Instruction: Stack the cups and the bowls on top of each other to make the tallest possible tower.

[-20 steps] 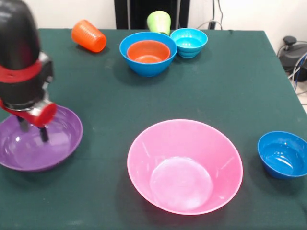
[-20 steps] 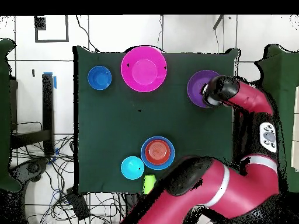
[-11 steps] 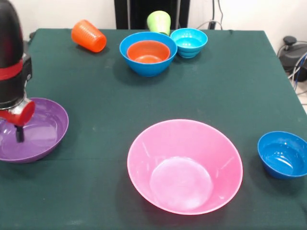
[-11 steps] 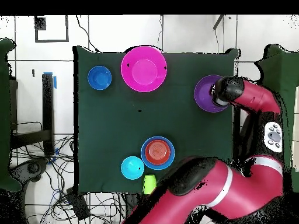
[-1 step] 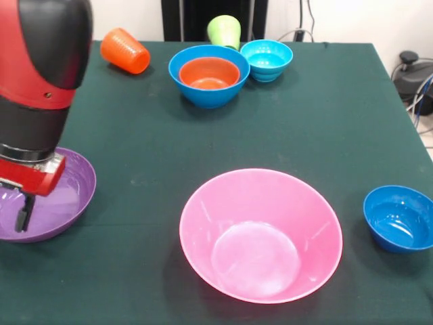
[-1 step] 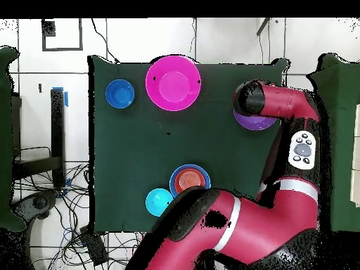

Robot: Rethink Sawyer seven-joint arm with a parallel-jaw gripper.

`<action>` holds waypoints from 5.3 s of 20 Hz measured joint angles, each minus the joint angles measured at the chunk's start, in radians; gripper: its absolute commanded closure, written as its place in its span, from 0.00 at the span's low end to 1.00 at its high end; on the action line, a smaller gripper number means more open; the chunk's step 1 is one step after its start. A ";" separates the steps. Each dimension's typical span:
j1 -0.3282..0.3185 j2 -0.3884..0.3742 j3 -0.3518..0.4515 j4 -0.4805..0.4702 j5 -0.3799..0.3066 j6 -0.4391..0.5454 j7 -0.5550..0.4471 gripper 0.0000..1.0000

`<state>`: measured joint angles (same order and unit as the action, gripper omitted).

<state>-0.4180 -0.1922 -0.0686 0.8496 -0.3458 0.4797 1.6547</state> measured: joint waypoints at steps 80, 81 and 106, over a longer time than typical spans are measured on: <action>0.005 -0.108 -0.047 0.148 0.283 0.282 0.001 0.00; 0.005 -0.110 -0.048 0.148 0.283 0.282 0.001 0.00; 0.112 -0.073 -0.134 0.148 0.283 0.185 0.018 0.00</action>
<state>-0.3063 -0.2653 -0.2026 0.9975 -0.0633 0.6651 1.6728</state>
